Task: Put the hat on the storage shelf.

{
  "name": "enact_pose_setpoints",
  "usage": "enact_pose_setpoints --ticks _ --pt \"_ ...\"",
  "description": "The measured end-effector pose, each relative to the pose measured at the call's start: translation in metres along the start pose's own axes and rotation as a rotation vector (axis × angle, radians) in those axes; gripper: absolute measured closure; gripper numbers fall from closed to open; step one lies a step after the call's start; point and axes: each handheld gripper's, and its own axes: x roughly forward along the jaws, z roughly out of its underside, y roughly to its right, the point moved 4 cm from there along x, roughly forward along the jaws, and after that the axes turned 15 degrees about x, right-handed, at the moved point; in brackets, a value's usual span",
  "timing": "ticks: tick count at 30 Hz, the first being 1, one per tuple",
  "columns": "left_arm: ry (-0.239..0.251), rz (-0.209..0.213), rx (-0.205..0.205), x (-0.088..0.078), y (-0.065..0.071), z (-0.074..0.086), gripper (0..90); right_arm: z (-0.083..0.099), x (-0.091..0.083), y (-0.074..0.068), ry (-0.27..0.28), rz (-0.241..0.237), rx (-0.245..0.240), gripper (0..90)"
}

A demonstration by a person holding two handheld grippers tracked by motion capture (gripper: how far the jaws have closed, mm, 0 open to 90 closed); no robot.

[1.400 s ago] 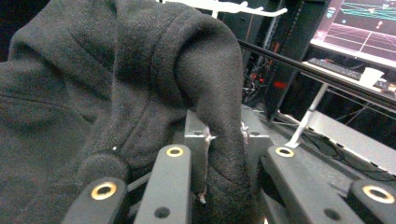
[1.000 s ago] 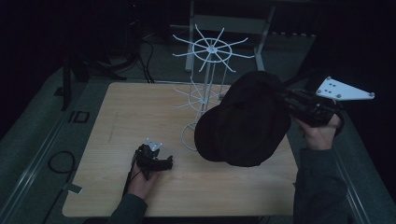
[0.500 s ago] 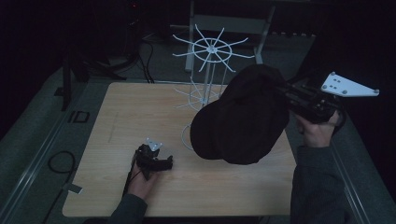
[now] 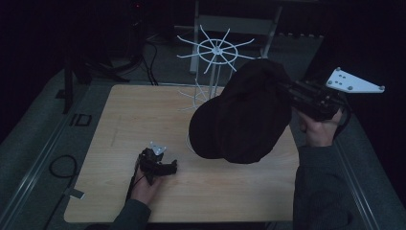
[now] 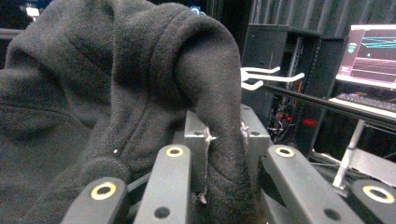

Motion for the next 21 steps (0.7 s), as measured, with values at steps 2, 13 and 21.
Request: enact_pose_setpoints --ticks 2,13,21 --pt "0.0 0.0 0.001 0.0 0.0 0.0 8.6 -0.002 0.002 0.001 0.006 -0.001 0.004 77.9" --pt "0.0 0.0 0.0 0.0 0.0 0.0 8.6 -0.009 0.008 0.001 0.03 0.001 0.016 77.7" --pt "-0.002 0.0 0.004 0.0 0.0 0.0 8.6 -0.01 0.018 0.005 0.031 0.002 0.044 77.5"
